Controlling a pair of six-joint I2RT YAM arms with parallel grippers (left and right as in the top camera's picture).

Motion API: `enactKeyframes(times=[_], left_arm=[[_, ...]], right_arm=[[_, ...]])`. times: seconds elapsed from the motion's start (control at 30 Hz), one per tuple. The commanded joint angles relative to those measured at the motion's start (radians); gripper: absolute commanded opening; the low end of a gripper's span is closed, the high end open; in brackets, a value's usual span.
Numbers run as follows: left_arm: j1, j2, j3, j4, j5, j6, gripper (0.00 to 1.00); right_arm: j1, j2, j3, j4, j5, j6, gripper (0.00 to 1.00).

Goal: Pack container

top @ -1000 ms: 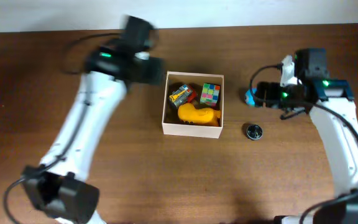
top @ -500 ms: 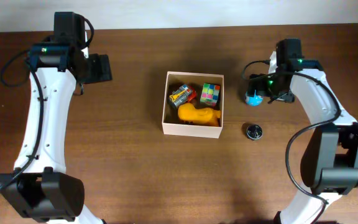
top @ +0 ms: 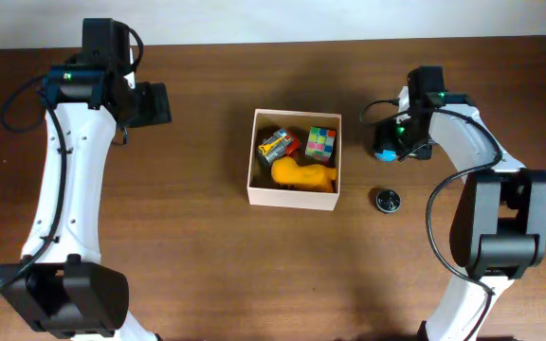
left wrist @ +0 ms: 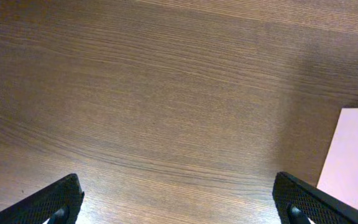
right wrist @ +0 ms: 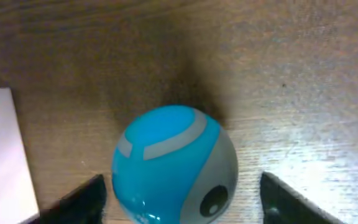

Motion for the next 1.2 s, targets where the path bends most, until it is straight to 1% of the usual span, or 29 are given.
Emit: enactKeyframes(times=[0.0,0.07,0.13,0.17,0.23,0.4,0.43,0.5,0.57,0.7,0.77,0.83,0.87,0.97,1.0,1.17], left_arm=[[0.002,-0.009,0.011,-0.001,0.010,-0.009,0.99],[0.002,-0.009,0.011,-0.001,0.010,-0.009,0.99],[0.002,-0.009,0.011,-0.001,0.010,-0.009,0.99],[0.002,-0.009,0.011,-0.001,0.010,-0.009,0.99],[0.002,-0.009,0.011,-0.001,0.010,-0.009,0.99],[0.002,-0.009,0.011,-0.001,0.010,-0.009,0.99],[0.002,-0.009,0.011,-0.001,0.010,-0.009,0.99],[0.002,-0.009,0.011,-0.001,0.010,-0.009,0.99],[0.002,-0.009,0.011,-0.001,0.010,-0.009,0.99],[0.002,-0.009,0.011,-0.001,0.010,-0.009,0.99],[0.002,-0.009,0.011,-0.001,0.010,-0.009,0.99],[0.002,-0.009,0.011,-0.001,0.010,-0.009,0.99],[0.002,-0.009,0.011,-0.001,0.010,-0.009,0.99],[0.002,-0.009,0.011,-0.001,0.010,-0.009,0.99],[0.002,-0.009,0.011,-0.001,0.010,-0.009,0.99],[0.002,-0.009,0.011,-0.001,0.010,-0.009,0.99]], right_arm=[[0.010,0.017,0.032,0.010,-0.012,0.002,0.52],[0.013,0.017,0.049,-0.013,-0.010,0.001,0.46],[0.019,0.017,0.072,-0.045,-0.005,0.000,0.43],[0.024,0.016,0.086,-0.063,-0.005,-0.003,0.39],[0.035,0.016,0.137,-0.127,-0.005,-0.002,0.34],[0.087,-0.001,0.352,-0.354,-0.005,-0.002,0.29],[0.121,-0.008,0.440,-0.436,-0.005,-0.002,0.28],[0.201,-0.014,0.568,-0.544,-0.005,-0.002,0.28],[0.253,-0.014,0.603,-0.563,-0.005,0.002,0.28],[0.349,-0.008,0.600,-0.548,-0.005,0.003,0.29],[0.381,-0.002,0.599,-0.526,0.008,0.040,0.29],[0.394,0.003,0.594,-0.504,0.010,0.055,0.31],[0.395,0.004,0.594,-0.501,0.010,0.059,0.34],[0.395,0.004,0.594,-0.504,0.010,0.058,0.35],[0.396,0.004,0.594,-0.507,0.010,0.058,0.38],[0.408,0.020,0.554,-0.491,0.010,0.053,0.39]])
